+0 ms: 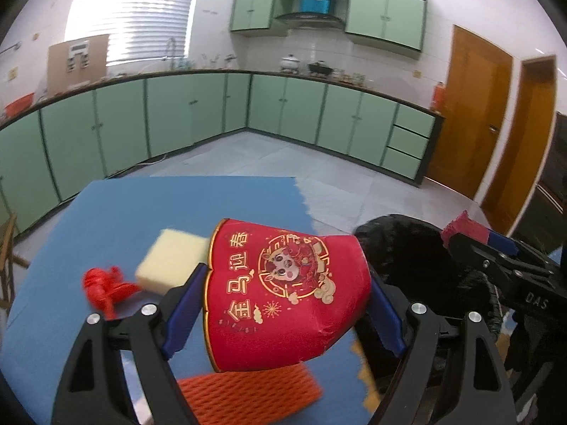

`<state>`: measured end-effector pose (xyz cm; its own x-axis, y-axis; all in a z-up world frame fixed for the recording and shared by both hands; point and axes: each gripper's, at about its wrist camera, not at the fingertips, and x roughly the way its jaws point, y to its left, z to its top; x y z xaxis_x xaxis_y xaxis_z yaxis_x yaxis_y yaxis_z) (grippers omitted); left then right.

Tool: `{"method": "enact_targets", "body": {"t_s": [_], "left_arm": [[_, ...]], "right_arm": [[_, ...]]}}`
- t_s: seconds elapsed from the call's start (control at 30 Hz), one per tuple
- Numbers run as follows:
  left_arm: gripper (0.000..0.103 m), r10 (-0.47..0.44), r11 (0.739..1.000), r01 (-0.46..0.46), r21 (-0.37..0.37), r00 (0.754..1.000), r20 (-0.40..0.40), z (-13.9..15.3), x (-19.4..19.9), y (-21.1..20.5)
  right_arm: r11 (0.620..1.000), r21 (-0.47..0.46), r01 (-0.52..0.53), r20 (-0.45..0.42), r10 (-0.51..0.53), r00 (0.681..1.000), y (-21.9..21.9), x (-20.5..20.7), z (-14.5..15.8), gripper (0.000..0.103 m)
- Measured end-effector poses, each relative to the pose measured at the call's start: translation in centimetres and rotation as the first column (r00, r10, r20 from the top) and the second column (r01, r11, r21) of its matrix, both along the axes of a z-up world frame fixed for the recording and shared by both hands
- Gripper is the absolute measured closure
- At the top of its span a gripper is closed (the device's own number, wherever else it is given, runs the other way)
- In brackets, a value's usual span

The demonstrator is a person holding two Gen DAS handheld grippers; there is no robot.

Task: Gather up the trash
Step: 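Carry scrub pad and red bag over the bin and open both grippers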

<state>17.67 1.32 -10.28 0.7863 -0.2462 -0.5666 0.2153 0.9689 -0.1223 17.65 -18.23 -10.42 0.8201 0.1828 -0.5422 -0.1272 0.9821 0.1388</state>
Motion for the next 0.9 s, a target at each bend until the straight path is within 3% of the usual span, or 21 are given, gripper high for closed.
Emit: {"method": "enact_targets", "body": {"t_s": [0.5,0.9], "left_arm": [[0.021,-0.227,0.974,0.227,-0.025,0.974,-0.002,-2.1,4.3,-12.4],[0.019,-0.31,0.951,0.31,-0.016,0.947,-0.085,-5.6,6.5,-16.7]], "right_arm": [[0.979,-0.03,0.202,-0.032,-0.202,0.979,-10.9,-0.1,-3.1,0.019],[0.961,-0.042,0.272,-0.075,-0.275,0.959,-14.6,0.5,-6.3,0.018]]}}
